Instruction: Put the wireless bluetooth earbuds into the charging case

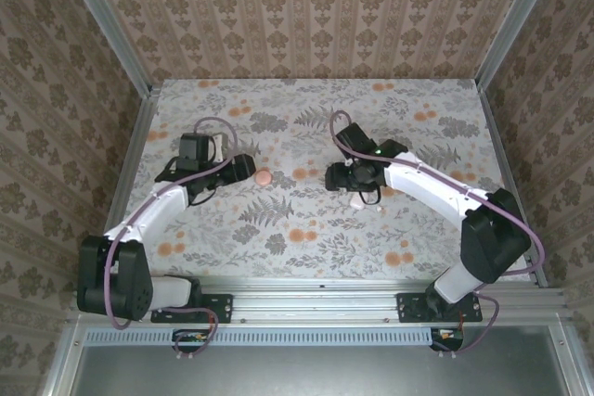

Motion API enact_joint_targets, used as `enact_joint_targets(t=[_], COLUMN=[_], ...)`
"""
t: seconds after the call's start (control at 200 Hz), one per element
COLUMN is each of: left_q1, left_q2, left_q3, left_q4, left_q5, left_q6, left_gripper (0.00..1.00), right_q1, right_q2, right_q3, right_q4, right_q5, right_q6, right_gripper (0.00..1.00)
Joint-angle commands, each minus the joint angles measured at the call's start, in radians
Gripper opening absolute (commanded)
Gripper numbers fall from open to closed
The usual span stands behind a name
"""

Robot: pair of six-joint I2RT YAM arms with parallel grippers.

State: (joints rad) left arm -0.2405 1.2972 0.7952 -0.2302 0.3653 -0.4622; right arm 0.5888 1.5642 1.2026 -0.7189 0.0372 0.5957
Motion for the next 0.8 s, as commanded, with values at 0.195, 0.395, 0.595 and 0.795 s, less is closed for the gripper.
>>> enact_joint_targets(t=[0.195,0.395,0.595,0.795], left_q1=[-0.095,-0.106,-0.107,-0.106], left_q2=[0.027,0.027,0.023,0.036], left_q3=[0.020,0.001,0.002,0.009], left_q4=[-0.101,-0.121,-0.125,-0.118], left_q5=[-0.157,-0.178,-0.190,-0.190], left_q6=[0.032,0.034,0.036,0.040], left_gripper=[0.78,0.78,0.78,0.78], right_q1=[-0.084,-0.098,-0.098,-0.098], right_q2=[-0.028,0.092,0.160,0.203], right_q3=[-0.093,-0.055,-0.054,-0.053], right_q4=[-0.064,-0.056,0.005,0.031], right_q5=[0.122,0.107,0.059,0.053], right_q6=[0.152,0.184,0.207,0.205], right_gripper=[0.68,0.68,0.68,0.69])
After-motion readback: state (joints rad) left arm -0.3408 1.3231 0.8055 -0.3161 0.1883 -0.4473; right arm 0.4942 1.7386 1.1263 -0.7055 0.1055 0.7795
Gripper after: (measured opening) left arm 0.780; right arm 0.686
